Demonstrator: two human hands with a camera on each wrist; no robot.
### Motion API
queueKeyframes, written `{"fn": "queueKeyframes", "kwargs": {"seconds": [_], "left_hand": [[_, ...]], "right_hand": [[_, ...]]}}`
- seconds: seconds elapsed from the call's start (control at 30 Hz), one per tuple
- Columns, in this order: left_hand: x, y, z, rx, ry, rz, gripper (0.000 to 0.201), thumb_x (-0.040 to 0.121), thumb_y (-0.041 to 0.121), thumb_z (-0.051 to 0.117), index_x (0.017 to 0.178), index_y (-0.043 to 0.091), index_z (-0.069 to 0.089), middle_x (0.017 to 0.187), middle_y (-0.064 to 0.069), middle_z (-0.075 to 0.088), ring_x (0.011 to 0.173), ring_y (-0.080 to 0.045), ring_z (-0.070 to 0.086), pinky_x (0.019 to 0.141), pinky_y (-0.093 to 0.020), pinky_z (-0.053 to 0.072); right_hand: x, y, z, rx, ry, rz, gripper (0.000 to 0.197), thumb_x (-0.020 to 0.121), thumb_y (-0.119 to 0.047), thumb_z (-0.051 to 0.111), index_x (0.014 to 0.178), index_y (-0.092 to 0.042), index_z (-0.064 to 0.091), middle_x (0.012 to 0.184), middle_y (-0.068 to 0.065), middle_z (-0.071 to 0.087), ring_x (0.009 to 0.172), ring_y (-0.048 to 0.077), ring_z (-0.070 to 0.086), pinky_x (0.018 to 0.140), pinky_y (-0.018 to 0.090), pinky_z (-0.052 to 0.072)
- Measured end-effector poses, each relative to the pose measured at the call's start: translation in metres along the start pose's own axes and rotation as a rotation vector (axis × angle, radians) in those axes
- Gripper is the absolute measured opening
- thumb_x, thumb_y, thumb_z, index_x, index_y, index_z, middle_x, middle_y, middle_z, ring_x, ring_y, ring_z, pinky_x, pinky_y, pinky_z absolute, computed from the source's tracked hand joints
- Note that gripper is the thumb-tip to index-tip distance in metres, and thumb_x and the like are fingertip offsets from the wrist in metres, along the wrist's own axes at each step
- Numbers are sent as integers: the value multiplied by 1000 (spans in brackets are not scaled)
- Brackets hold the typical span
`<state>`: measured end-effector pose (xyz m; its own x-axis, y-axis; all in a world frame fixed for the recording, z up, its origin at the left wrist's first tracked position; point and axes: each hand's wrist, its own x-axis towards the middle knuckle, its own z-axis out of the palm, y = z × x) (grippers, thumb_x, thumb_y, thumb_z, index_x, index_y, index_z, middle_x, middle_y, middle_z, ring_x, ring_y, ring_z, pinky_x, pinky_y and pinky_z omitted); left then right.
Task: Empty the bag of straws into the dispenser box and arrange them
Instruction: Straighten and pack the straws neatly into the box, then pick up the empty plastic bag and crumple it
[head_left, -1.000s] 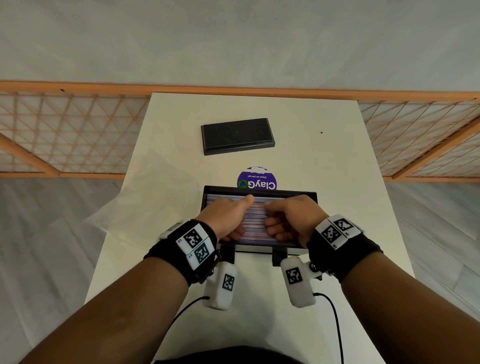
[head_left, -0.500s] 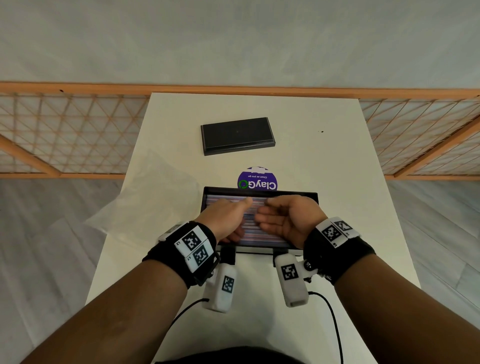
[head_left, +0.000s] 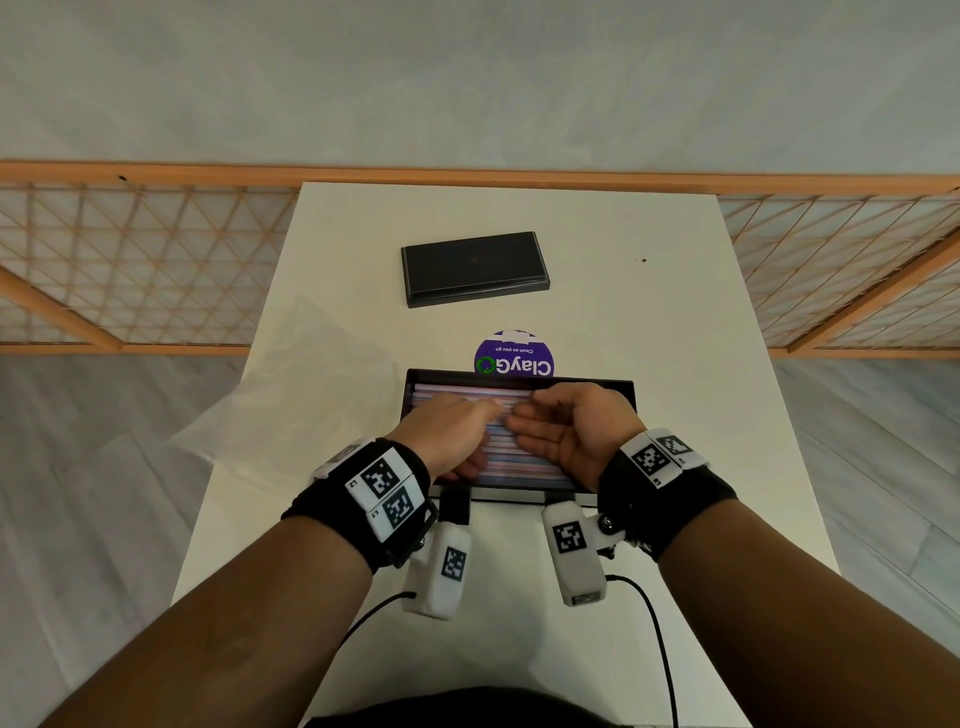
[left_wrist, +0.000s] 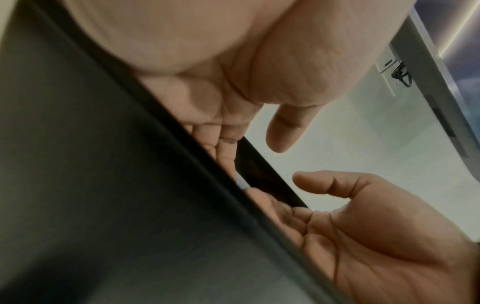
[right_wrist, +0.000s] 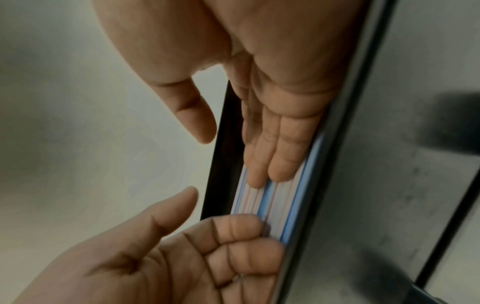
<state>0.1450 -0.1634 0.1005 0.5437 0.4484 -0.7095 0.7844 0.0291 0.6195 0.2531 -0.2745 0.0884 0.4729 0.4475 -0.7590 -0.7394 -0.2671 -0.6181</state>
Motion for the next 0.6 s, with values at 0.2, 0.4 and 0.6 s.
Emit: {"fn": "queueKeyframes", "kwargs": {"seconds": [0.2,0.4,0.6], "left_hand": [[-11,9,-65,-338,475,190,12,92,19,63,83,10,62,68,-9,64,47,-23,56,49,-28,45],[27,-63,-106,-297,536,-157,68,90,16,62,150,22,31,86,-17,70,65,-29,65,58,-34,50],[65,-147,-66,64,270,-365,125,60,41,93,159,16,21,141,-19,57,120,-41,62,99,-45,54]], "right_hand": [[-11,-10,-4,2,-26,-41,10,91,-10,56,95,-1,61,86,20,72,76,34,73,77,44,59],[-30,-42,-17,81,-22,-198,20,94,-15,51,75,-9,55,64,10,66,55,25,67,58,33,58],[-39,-58,-27,92,14,-261,18,93,-18,53,77,-10,55,62,7,60,51,24,61,62,34,55]]}}
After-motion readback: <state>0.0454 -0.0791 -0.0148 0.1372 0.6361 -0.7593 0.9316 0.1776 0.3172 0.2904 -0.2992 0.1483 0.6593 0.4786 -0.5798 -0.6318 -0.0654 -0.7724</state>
